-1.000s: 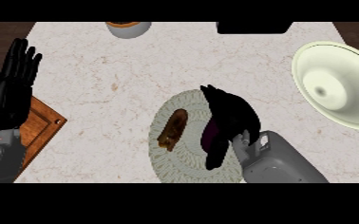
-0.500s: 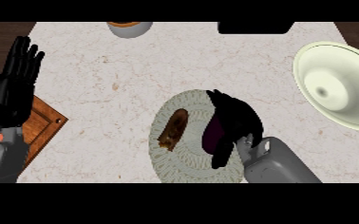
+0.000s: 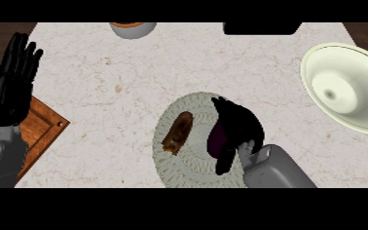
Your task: Pick the eggplant from the placemat and place it in the bowl
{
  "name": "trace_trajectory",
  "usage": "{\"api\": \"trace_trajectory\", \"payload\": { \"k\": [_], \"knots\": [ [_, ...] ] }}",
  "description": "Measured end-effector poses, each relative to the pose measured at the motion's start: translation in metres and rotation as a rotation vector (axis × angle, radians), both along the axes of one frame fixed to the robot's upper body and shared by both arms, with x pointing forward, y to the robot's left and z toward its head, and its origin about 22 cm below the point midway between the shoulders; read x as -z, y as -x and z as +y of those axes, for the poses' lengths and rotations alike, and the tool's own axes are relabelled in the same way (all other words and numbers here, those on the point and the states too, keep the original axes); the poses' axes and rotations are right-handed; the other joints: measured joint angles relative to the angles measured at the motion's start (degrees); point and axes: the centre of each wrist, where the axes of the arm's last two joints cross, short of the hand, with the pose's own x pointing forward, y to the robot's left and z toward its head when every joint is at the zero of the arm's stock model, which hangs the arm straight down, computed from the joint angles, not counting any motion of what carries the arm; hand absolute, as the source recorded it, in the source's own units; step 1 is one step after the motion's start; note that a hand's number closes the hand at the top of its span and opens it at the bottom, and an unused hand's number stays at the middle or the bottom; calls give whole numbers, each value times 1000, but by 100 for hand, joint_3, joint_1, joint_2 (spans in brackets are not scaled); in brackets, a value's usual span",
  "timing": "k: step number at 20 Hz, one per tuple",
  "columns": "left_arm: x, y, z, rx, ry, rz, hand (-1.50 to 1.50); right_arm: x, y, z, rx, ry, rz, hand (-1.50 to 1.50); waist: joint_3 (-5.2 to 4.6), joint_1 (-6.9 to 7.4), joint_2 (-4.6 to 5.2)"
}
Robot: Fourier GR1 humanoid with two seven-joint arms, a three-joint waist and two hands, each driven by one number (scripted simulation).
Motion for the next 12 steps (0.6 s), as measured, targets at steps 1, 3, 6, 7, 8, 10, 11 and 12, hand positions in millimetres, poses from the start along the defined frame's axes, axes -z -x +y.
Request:
{"api": "trace_trajectory", "payload": {
  "k": [1,3,6,7,8,10,11,12],
  "knots": [
    [-1,1,-1,-2,0,0,0,4,-2,4,1,7,6,-150,1,7,1],
    [0,6,-1,-4,3,1,0,12,-5,2,7,16,17,-150,1,14,0],
    [1,5,-2,-7,4,1,0,15,-8,0,19,16,28,-150,2,8,2],
    [2,5,-5,-5,3,5,0,20,-6,0,21,26,36,-150,1,6,1],
    [0,7,-8,0,2,6,0,25,-7,0,28,34,43,-150,1,9,1],
    [0,6,-2,0,1,5,0,31,-13,-2,43,44,53,-150,2,11,3],
    [4,4,-5,-3,0,7,0,31,-14,-1,51,42,58,-150,2,6,4],
    [4,4,-5,-4,-3,6,0,32,-16,-1,60,44,60,-150,2,6,4]
  ]
}}
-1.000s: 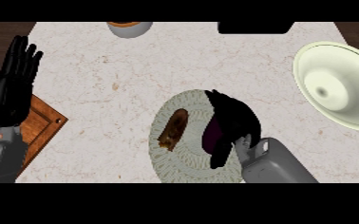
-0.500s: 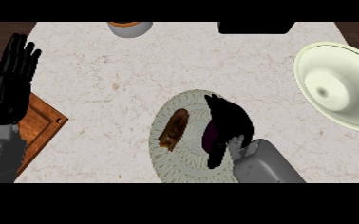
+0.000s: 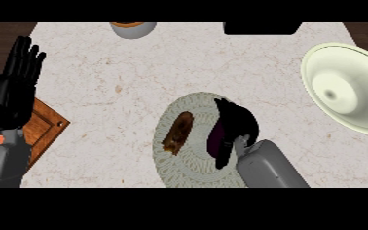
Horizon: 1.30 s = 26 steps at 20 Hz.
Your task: Pick the eggplant from the placemat and place it in the bowl
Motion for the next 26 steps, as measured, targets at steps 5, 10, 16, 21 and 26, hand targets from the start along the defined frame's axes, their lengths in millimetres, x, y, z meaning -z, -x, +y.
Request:
{"api": "trace_trajectory", "payload": {
  "k": [5,10,16,21,26],
  "knots": [
    [7,-6,1,-5,5,-2,0,15,3,-4,28,29,24,-150,-5,-10,-9],
    [-3,-7,3,1,3,-6,0,18,1,-7,2,41,-53,150,-27,-12,-39],
    [-3,-4,-1,1,5,-8,0,18,5,-9,-41,44,-121,150,-27,-10,-48],
    [7,6,12,-48,2,6,0,12,1,-140,1,118,-156,150,8,-295,-55],
    [7,11,22,-91,4,4,0,-19,6,-253,70,213,-192,150,53,-566,-32]
  ]
}}
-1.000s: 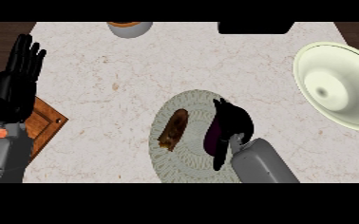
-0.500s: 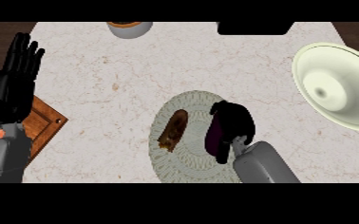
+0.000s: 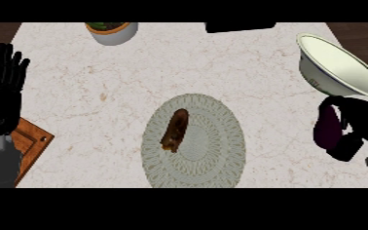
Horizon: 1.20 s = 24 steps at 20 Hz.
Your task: Pick the eggplant from the placemat and place it in the bowl
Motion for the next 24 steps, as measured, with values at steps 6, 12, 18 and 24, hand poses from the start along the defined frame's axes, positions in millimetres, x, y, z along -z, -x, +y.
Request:
{"api": "trace_trajectory", "payload": {
  "k": [6,12,18,24],
  "knots": [
    [-1,4,4,-13,4,-6,0,-58,23,-111,27,46,-110,150,26,-34,21],
    [-1,7,4,3,5,-8,0,-120,58,-192,18,29,-292,150,30,95,27],
    [-3,3,-1,34,6,-8,0,-170,95,-243,-90,-84,-488,150,15,261,42],
    [-4,0,-10,76,5,-11,0,-205,127,-273,-130,-216,-648,150,-6,486,58]
  ]
}}
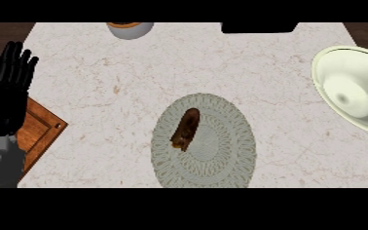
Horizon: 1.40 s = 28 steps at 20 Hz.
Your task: Pick the eggplant from the placemat and place it in the bowl
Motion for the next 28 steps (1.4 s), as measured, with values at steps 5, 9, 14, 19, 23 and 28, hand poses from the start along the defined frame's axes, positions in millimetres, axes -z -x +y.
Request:
{"api": "trace_trajectory", "payload": {
  "k": [5,9,14,19,23,28],
  "knots": [
    [-3,-6,-8,26,-3,-8,0,-18,4,-5,-5,-72,-52,150,-15,155,16],
    [-8,-13,-14,40,-1,-9,0,-33,-6,0,-25,-111,-49,150,-26,233,24],
    [-7,-18,-21,55,-11,-12,0,-44,-26,13,-54,-134,-2,150,-38,318,35],
    [-11,-22,-19,60,-10,-7,0,-37,-60,35,-116,-130,73,150,-45,328,28],
    [-4,-20,-22,54,-12,-3,0,-21,-94,60,-173,-149,139,150,-48,298,15],
    [-4,-21,-19,41,-10,-2,0,11,-130,89,-232,-164,217,150,-48,241,6]
  ]
}}
